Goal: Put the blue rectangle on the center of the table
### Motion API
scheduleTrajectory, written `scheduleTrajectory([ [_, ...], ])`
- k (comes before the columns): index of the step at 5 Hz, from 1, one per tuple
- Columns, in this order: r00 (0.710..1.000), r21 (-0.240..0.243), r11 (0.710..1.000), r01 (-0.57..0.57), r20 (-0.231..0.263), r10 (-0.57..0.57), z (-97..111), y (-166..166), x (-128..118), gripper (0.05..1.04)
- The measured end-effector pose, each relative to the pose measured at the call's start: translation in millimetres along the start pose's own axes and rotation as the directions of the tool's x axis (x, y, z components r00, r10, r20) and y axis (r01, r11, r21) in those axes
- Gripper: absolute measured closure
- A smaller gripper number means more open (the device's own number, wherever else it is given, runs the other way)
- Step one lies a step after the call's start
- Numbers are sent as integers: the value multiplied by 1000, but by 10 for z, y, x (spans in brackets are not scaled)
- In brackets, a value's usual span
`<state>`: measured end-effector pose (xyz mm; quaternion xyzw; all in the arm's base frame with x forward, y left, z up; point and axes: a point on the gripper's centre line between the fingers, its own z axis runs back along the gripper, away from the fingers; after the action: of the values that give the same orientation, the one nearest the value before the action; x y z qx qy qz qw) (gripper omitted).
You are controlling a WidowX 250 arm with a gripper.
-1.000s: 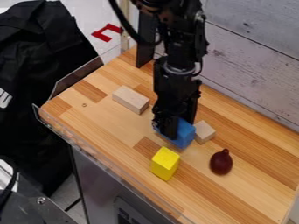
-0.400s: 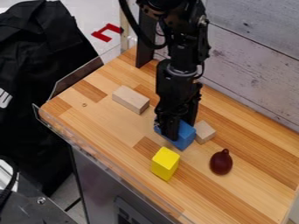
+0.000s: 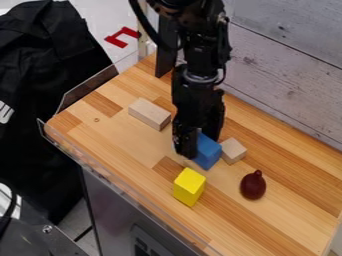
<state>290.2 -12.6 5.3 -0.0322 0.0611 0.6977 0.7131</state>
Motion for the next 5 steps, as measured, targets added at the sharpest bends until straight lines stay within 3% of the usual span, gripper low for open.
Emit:
scheduleTrajectory([
  [1, 1000, -38, 999, -11, 2, 11, 111, -11, 32, 85],
  [2, 999, -111, 994, -14, 35, 18, 439, 26, 36, 85],
  [3, 996, -152, 988, -27, 84, 40, 727, 94, 81, 85],
  [5, 981, -195, 971, -139, 109, 162, 935, 75, 490, 85],
])
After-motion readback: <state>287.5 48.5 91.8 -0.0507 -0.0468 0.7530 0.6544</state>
